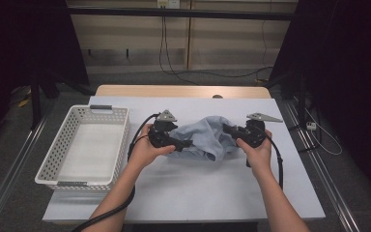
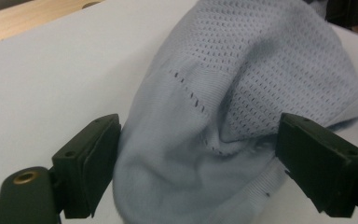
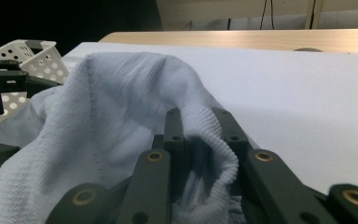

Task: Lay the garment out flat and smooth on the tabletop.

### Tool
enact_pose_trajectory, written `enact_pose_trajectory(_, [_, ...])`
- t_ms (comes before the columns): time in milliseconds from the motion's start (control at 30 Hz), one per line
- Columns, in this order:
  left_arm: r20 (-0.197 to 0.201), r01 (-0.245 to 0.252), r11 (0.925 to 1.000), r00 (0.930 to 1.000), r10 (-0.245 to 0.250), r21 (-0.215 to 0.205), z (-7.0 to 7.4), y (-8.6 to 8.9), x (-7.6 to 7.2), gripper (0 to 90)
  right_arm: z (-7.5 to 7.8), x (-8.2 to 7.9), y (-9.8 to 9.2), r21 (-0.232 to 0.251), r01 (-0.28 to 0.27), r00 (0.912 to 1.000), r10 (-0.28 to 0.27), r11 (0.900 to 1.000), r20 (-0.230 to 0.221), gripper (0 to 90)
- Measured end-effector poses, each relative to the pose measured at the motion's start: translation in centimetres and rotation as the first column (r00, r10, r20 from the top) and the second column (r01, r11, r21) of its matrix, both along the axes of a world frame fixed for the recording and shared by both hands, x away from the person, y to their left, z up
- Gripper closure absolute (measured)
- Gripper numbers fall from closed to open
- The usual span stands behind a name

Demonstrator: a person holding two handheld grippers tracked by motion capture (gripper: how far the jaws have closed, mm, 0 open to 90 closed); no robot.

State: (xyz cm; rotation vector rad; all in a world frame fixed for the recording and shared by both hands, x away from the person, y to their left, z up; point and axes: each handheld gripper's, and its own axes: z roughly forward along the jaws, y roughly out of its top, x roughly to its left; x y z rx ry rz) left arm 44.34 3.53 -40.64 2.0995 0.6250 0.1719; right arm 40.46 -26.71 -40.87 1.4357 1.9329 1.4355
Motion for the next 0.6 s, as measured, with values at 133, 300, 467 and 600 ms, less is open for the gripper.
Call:
enact_pose_trajectory(133, [0.005,-0.031,0.9989,0.9995,0.031,0.037,-1.0,-0.9,0.4,28.5,-0.5,0.4,0.5,-0.010,-0.011,0.9999,0.011,1.000,-0.013,76.4])
enact_pose_trajectory(300, [-0.089,-0.145,0.9893,0.9853,0.146,0.011,-1.2,0.3,1.2,72.5,-0.6,0.5,0.7,-0.005,-0.005,1.0000,0.005,1.000,-0.007,61.6])
enact_pose_trajectory(467, [-0.147,-0.219,0.9753,0.9643,0.221,0.027,-1.6,0.7,1.6,76.6,0.2,-0.3,0.1,-0.033,0.006,0.9999,-0.006,0.999,0.009,44.3])
enact_pose_trajectory(600, [-0.176,-0.248,0.9680,0.9519,0.251,0.039,-2.1,1.1,1.9,76.5,0.6,-1.7,-0.7,-0.043,0.022,0.9996,-0.022,0.999,0.021,36.4])
